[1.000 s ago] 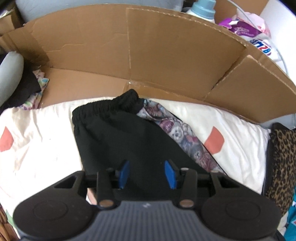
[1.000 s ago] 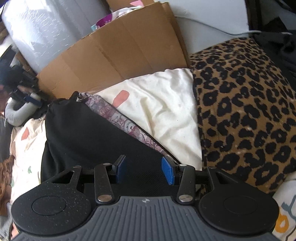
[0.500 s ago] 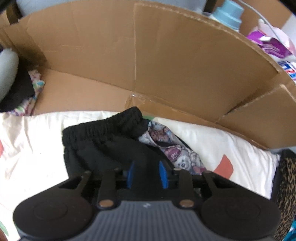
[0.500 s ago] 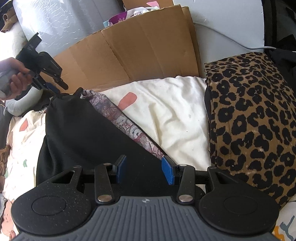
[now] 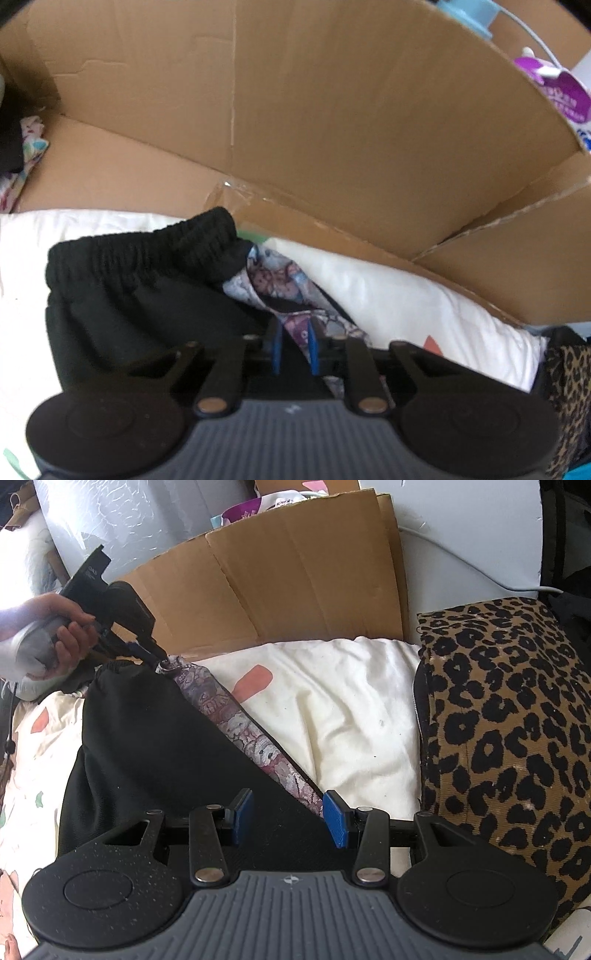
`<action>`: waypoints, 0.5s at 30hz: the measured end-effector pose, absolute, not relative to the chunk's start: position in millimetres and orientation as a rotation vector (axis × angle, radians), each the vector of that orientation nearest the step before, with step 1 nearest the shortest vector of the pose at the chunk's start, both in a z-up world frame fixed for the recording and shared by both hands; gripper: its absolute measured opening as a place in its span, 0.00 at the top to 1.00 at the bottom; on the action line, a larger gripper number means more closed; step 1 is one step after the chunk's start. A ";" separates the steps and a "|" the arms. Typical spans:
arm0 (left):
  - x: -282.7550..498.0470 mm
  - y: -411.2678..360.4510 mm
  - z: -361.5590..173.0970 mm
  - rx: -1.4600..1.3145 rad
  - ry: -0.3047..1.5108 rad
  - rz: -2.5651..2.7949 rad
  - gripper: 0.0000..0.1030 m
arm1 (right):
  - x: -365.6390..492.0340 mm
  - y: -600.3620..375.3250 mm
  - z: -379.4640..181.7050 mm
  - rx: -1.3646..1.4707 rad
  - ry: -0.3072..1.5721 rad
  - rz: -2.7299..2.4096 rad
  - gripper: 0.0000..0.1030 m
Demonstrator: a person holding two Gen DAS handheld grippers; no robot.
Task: Fold clothes
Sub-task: 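Grasp the elastic waistband corner of the shorts with the left gripper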
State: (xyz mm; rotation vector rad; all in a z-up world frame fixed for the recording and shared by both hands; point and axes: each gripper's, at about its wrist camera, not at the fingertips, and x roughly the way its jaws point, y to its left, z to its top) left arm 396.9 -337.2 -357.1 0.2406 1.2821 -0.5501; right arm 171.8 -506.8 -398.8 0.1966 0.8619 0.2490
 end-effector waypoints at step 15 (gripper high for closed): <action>394.1 -321.7 -382.1 0.197 1.304 -0.547 0.65 | 173.7 -499.7 -404.1 0.200 0.878 0.263 0.52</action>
